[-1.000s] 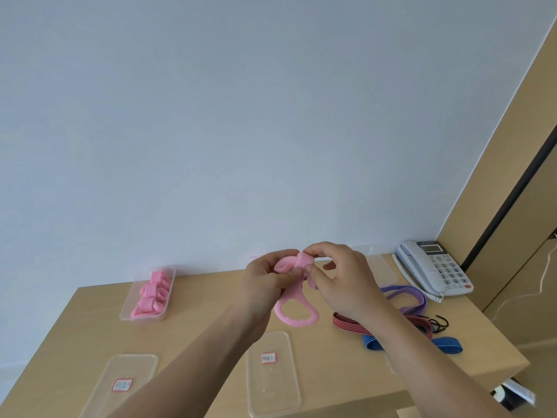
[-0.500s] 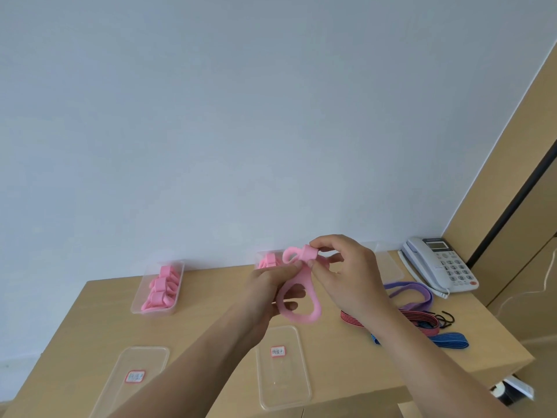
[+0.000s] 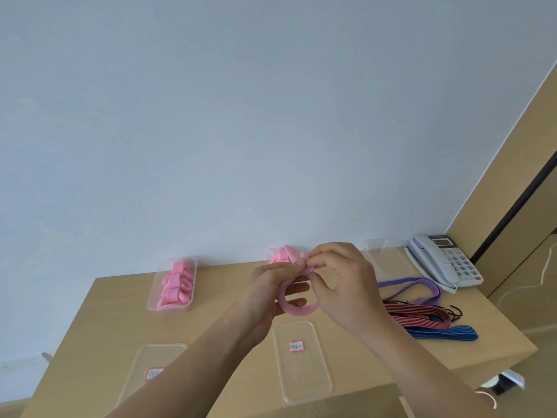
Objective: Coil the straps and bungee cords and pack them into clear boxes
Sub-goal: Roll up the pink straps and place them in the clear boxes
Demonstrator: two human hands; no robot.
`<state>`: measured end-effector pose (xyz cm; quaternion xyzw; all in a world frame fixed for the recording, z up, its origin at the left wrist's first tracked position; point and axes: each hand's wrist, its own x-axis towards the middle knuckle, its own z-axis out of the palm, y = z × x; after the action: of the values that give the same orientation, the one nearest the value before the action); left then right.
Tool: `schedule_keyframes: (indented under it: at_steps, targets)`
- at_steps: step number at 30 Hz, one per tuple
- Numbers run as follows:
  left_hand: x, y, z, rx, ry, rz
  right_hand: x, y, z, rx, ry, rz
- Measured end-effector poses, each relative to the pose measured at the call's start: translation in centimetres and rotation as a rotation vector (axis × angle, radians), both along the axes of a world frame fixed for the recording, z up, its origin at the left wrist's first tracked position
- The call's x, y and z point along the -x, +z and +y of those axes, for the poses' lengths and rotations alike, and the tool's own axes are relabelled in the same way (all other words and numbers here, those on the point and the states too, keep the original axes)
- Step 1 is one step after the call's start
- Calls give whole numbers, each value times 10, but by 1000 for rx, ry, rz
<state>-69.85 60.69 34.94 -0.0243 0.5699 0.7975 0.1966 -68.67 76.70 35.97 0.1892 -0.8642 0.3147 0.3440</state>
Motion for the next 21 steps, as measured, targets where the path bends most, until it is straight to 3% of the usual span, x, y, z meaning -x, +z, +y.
schedule_keyframes:
  at_steps: [5,11,21]
  targets:
    - [4,-14,-18,16,-57,15,-3,-2,-13,26,-25,-51]
    - [23,-34,-28,36,-99,7,23,-22,-12,-123,14,-386]
    - [67,-50,-21,-98,-68,-179,85,-57,-4,-139,25,-381]
